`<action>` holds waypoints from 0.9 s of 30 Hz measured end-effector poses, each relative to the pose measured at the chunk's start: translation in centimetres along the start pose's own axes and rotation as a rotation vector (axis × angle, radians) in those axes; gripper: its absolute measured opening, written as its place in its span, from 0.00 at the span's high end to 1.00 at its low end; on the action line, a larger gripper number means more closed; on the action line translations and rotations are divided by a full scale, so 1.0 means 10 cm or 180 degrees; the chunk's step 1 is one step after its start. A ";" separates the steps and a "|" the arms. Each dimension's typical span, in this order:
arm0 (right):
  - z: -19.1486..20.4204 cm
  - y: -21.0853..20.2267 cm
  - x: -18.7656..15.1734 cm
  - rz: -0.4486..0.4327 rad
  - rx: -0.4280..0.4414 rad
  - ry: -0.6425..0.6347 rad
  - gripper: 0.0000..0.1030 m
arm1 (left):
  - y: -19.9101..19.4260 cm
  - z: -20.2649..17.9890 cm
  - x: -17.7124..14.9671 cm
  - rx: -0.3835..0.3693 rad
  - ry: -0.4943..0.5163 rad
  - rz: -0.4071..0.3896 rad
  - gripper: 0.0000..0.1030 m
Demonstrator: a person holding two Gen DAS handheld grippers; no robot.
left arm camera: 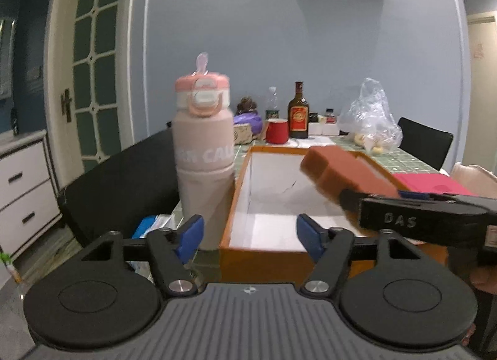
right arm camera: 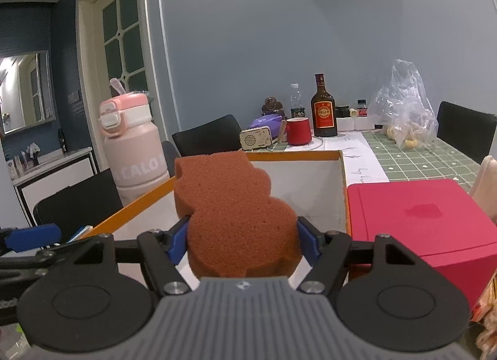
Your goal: Organize soft objects
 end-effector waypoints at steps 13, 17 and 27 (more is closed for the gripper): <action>0.05 0.01 -0.05 0.0011 -0.0012 -0.0146 0.29 | 0.00 0.08 -0.06 0.0076 -0.0210 -0.0084 0.25; 0.07 0.03 -0.06 0.0014 -0.0031 -0.0205 0.28 | 0.01 0.11 -0.06 0.0017 -0.0313 -0.0060 0.25; 0.09 0.02 -0.10 0.0043 0.0011 -0.0179 0.14 | 0.00 0.05 -0.04 0.0114 -0.0087 -0.0072 0.23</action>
Point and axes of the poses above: each gripper's, at about its wrist camera, not at the fingertips, and y roughly the way its jaws point, z to its left, x to its top, the point moved 8 cm from there along y, roughly the way its jaws point, and after that the axes turned 7 degrees about y, right-handed, at the moved point
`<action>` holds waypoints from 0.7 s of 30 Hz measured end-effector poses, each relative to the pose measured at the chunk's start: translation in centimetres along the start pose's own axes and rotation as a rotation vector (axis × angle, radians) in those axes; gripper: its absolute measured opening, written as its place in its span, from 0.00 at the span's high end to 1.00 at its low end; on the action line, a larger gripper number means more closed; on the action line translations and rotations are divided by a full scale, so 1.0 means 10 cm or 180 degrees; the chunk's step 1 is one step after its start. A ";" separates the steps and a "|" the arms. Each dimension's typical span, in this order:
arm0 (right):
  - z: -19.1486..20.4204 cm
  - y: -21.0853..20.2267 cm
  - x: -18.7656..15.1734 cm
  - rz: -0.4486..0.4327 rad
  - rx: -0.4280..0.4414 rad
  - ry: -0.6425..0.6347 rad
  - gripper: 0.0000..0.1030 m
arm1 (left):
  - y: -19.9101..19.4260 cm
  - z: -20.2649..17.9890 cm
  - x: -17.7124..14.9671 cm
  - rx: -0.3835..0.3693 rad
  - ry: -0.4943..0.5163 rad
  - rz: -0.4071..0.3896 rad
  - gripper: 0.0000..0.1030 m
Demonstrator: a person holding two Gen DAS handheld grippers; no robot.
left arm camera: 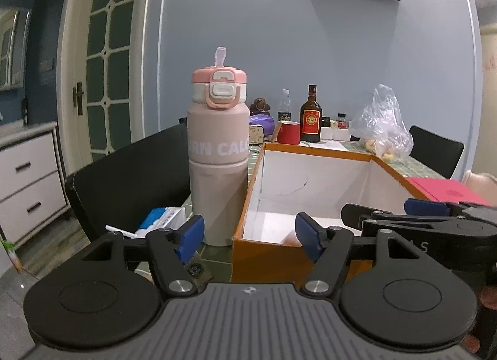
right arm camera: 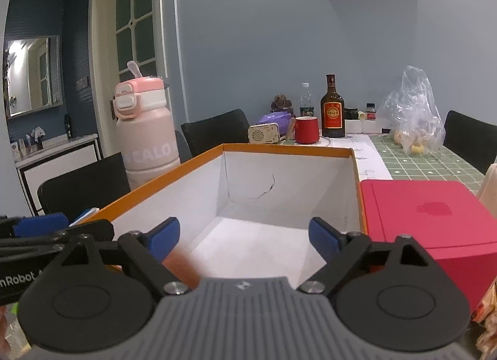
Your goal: Organize soft objects
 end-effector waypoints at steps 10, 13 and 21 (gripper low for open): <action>-0.04 -0.07 0.04 -0.0019 0.0162 0.0196 0.14 | -0.38 0.16 0.26 -0.0018 -0.0045 -0.0154 0.26; -0.03 -0.12 0.07 -0.0092 0.0133 0.0214 0.14 | -0.63 0.18 0.34 0.0126 0.0007 -0.0177 0.25; -0.06 -0.59 0.32 -0.0429 0.0269 0.0275 0.14 | -1.28 0.02 0.45 0.0061 -0.0023 -0.0598 0.23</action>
Point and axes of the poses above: each gripper's, at about its wrist camera, not at the fingertips, and y roughly the way its jaws point, z to its left, x to its top, the point moved 8 cm from there along y, roughly the way its jaws point, and after that the axes turned 7 degrees about y, right-handed, at the moved point
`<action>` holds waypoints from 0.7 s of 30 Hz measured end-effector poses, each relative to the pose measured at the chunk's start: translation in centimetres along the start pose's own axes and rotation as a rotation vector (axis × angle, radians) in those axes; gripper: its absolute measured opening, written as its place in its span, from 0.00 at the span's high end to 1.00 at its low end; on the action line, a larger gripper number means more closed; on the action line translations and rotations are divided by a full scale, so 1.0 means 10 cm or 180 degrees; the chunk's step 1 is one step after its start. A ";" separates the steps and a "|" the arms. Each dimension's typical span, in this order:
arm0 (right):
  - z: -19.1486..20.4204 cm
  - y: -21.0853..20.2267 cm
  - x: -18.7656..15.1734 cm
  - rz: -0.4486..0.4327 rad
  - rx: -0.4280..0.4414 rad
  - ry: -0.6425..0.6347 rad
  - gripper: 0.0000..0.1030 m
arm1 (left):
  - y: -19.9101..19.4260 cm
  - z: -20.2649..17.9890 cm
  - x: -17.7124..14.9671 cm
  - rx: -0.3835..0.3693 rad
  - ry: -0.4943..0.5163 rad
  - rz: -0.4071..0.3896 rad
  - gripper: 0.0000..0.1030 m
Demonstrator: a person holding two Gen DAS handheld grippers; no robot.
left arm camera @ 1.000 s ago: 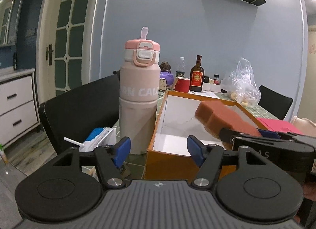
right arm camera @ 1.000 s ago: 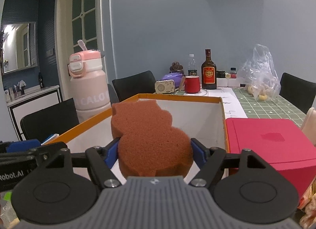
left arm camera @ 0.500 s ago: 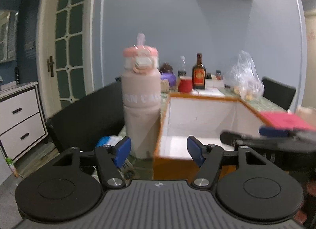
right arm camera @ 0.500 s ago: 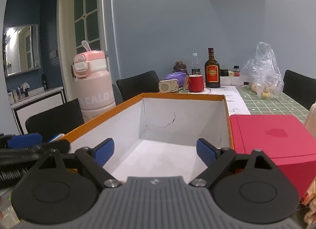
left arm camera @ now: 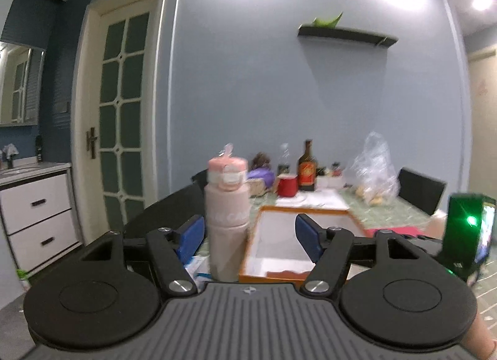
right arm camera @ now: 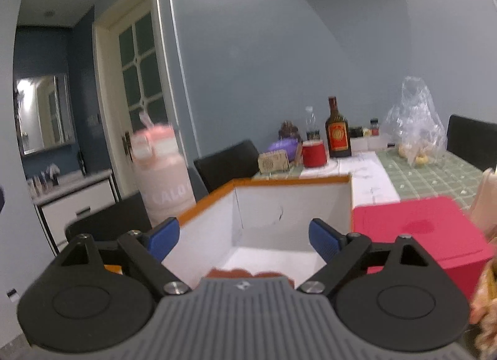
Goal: Organize soft objects
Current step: 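Move both tools back toward the soft items on the table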
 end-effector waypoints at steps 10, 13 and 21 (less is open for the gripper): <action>-0.46 -1.37 0.28 -0.0698 -0.1129 -0.0551 0.05 | -0.19 -0.61 -0.22 -0.0589 -0.0387 -0.0135 0.23; -0.84 -1.61 0.24 -0.0721 -0.1528 -0.0467 0.03 | -0.18 -0.87 -0.24 -0.0807 -0.0514 -0.0143 0.21; -1.80 -1.71 0.00 -0.0412 -0.2131 -0.0132 0.03 | -0.01 -1.59 -0.45 -0.1164 -0.0496 0.0119 0.21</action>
Point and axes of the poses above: each gripper's, at about its wrist camera, not at the fingertips, and y roughly the way its jaws point, z to its left, x to its top, the point moved 8 cm from there along y, roughly the way its jaws point, and after that the axes turned 7 degrees about y, right-handed, at the moved point
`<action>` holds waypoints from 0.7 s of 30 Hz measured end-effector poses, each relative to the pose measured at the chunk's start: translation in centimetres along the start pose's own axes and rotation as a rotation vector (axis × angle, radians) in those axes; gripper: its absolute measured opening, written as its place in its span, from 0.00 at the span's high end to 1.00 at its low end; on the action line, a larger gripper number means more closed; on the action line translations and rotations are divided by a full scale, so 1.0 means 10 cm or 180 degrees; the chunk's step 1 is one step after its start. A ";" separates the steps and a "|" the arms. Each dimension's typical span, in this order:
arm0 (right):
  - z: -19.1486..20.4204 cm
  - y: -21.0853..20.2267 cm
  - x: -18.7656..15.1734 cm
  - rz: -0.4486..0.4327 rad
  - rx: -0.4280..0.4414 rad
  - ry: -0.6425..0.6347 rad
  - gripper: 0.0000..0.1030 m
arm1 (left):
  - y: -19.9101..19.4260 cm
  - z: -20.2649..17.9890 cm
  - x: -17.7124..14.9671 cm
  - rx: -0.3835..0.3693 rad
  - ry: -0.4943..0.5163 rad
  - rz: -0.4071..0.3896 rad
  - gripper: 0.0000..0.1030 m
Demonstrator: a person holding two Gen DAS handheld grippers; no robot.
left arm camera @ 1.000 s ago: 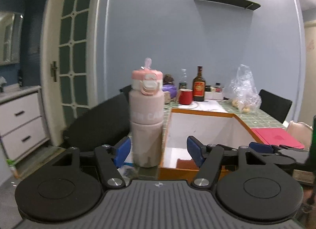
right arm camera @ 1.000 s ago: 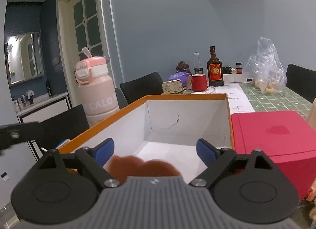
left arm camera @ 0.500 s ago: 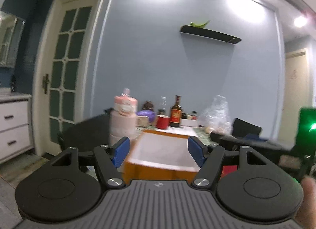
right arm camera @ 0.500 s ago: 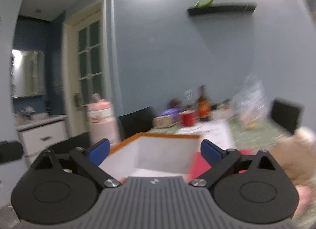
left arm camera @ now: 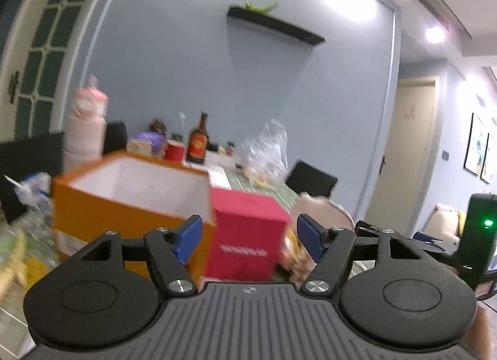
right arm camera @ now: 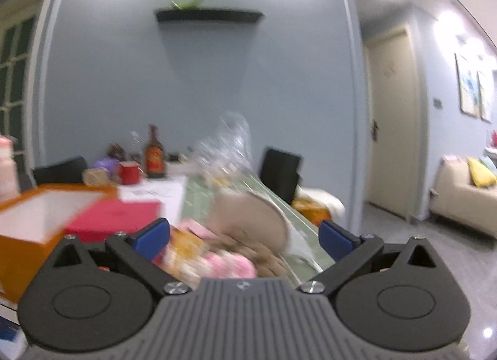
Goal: Organize soft objects
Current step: 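Move both tools back toward the soft items on the table, then grasp the pink-and-white crochet piece with the left tool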
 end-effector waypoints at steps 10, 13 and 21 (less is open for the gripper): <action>-0.70 0.25 -0.38 0.0295 -0.0260 0.0155 0.03 | 0.75 -0.75 -0.53 -0.0340 0.0606 0.0551 0.20; -0.85 0.34 -0.45 0.0354 -0.0398 0.0172 0.03 | 0.95 -0.83 -0.62 -0.0149 0.0694 0.0582 0.17; -1.14 0.39 -0.51 0.0447 -0.0318 0.0391 0.03 | 1.37 -1.13 -0.78 0.0016 0.0730 0.0966 0.16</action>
Point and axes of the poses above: each gripper's, at about its wrist camera, not at the fingertips, and y roughly the way its jaws point, z to its left, x to its top, the point moved 8 cm from there along y, roughly the way its jaws point, and after that the axes turned 7 degrees about y, right-handed, at the moved point
